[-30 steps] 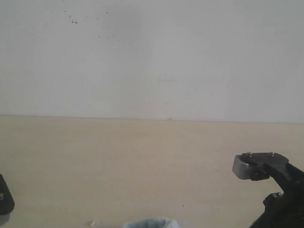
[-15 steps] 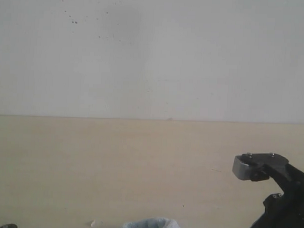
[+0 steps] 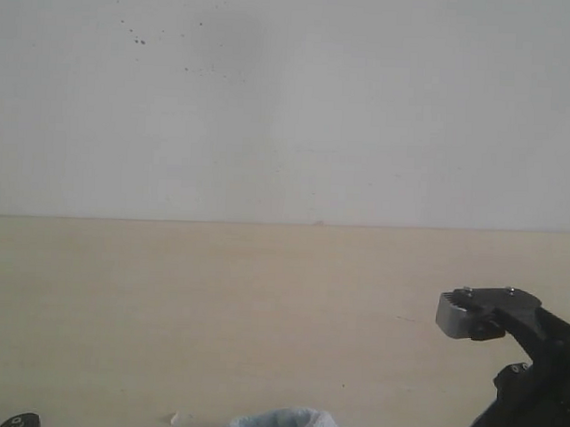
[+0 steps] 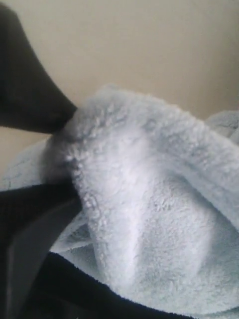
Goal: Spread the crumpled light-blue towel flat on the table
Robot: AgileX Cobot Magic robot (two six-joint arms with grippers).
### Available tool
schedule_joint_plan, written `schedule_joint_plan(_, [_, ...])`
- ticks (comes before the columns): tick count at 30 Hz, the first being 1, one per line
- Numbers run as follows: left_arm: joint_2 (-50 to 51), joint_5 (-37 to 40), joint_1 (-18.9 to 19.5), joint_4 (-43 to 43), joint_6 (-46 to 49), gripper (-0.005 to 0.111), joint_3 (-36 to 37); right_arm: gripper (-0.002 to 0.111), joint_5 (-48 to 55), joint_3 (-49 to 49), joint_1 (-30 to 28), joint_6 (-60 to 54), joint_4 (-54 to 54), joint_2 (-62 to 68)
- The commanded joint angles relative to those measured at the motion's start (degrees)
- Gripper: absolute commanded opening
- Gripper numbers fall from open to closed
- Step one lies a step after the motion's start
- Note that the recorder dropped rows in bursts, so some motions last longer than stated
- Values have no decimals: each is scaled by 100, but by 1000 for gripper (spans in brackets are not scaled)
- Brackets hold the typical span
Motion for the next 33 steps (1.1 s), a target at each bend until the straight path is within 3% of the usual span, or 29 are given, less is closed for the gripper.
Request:
schedule_joint_plan(1, [-2, 116, -18, -48, 12, 4, -188, 6, 20, 5, 11, -7, 28, -15])
schedule_joint_plan(4, [-14, 127, -18, 290, -297, 4, -549, 6, 20, 5, 11, -7, 28, -15])
schedule_joint_plan(6, [-138, 17, -18, 1144, -845, 4, -844, 6, 20, 5, 11, -7, 28, -15])
schedule_joint_plan(9, [-632, -244, -18, 4108, -3737, 4, -1525, 6, 19, 5, 11, -222, 107, -15])
schedule_joint_plan(11, [-1016, -75, -18, 5941, -4906, 4, -1876, 7, 19, 5, 11, -935, 717, -15])
schedule_joint_plan(13, [-1430, -21, -18, 7037, -5598, 4, -2090, 7, 37, -38, 11, -2110, 1558, -15])
schedule_joint_plan(15, [-1723, -240, -18, 7299, -5721, 4, -2118, 7, 80, -38, 11, -3033, 2087, -15])
schedule_joint_plan(19, [-1829, -727, -18, 6885, -5732, 4, -2118, 12, -110, -38, 199, -4224, 2606, 6])
schedule_joint_plan(23, [-1738, -968, -18, 6812, -5732, 4, -2118, 43, -701, -38, 806, -4577, 2991, 6])
schedule_joint_plan(26, [-1708, -1050, -18, 6812, -5732, 4, -2118, 62, -1852, -38, 1536, -4756, 3054, 10])
schedule_joint_plan(29, [-1708, -1065, -18, 6812, -5732, 4, -2118, 62, -2986, -38, 2171, -4756, 3054, 133])
schedule_joint_plan(33, [-1708, -1065, -18, 6812, -5732, 4, -2118, 57, -3508, -38, 2877, -4614, 3054, 537])
